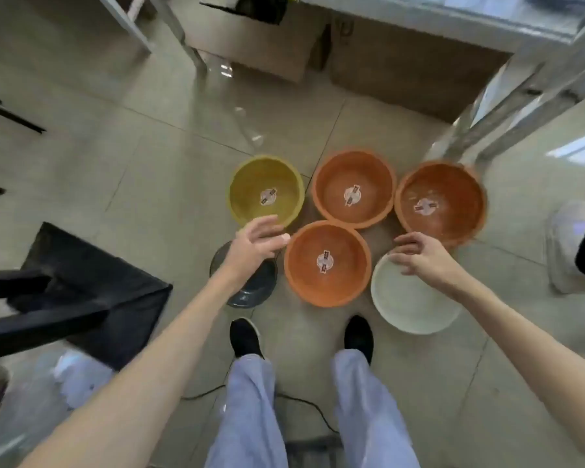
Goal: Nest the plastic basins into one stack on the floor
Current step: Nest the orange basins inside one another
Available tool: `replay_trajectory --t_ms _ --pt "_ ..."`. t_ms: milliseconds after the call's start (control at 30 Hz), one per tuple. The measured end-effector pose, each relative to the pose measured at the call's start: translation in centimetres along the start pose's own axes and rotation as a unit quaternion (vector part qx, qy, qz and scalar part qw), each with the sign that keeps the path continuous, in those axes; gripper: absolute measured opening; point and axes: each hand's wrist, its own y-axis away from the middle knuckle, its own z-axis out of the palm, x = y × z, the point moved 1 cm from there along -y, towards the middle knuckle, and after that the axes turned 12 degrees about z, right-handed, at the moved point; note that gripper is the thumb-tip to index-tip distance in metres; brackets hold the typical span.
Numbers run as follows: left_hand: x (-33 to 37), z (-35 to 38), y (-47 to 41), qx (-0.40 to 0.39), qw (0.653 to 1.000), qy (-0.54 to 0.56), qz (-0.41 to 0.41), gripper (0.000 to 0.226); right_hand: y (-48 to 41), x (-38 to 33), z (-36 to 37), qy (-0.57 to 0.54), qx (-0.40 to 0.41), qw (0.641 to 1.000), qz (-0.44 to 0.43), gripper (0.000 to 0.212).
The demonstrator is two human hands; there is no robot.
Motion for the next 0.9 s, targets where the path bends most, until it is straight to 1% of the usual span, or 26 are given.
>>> replay_trajectory --t_ms 67,133,300,467,533,633,700,767,833,900 --pt "-4.0 0.8 -2.6 -0.001 1.000 -0.004 -0.017 0.051 -4.0 2.7 2.6 0.010 0.011 1.000 0.027 0.051" --pt "-8.6 1.2 -5.4 -0.010 0.999 -0.034 -0.024 0.051 -8.5 5.6 5.3 0.018 0.023 0.998 0.051 0.055" --pt "-19.3 2.9 -12.4 -0.025 0.992 -0.111 -0.048 0.056 -17.9 9.8 11.0 0.038 0.097 0.990 0.101 0.050" --pt "-27.3 6.0 -19.3 -0.018 0.978 -0.186 -0.092 0.069 -27.2 11.6 14.6 0.126 0.167 0.976 0.066 0.041" --pt "-29.3 7.5 -21.6 -0.023 0.972 -0.208 -0.109 0.064 -30.0 12.0 15.7 0.156 0.184 0.968 0.071 0.046" --pt "-31.7 9.4 -23.9 -0.037 0.963 -0.239 -0.118 0.045 -32.9 12.8 17.0 0.162 0.187 0.965 0.090 0.047" --pt "-33.0 9.9 -24.4 -0.030 0.958 -0.259 -0.119 0.038 -33.5 13.4 17.3 0.149 0.201 0.964 0.091 0.038" --pt "-33.8 9.9 -24.3 -0.025 0.956 -0.269 -0.116 0.036 -33.1 13.6 17.1 0.139 0.225 0.962 0.071 0.029" --pt "-33.2 9.4 -23.1 -0.046 0.956 -0.268 -0.111 0.033 -31.6 13.8 16.5 0.127 0.229 0.964 0.053 0.024" --pt "-31.4 8.5 -21.5 -0.065 0.958 -0.262 -0.093 0.025 -29.0 14.0 15.1 0.097 0.222 0.969 0.042 0.021"
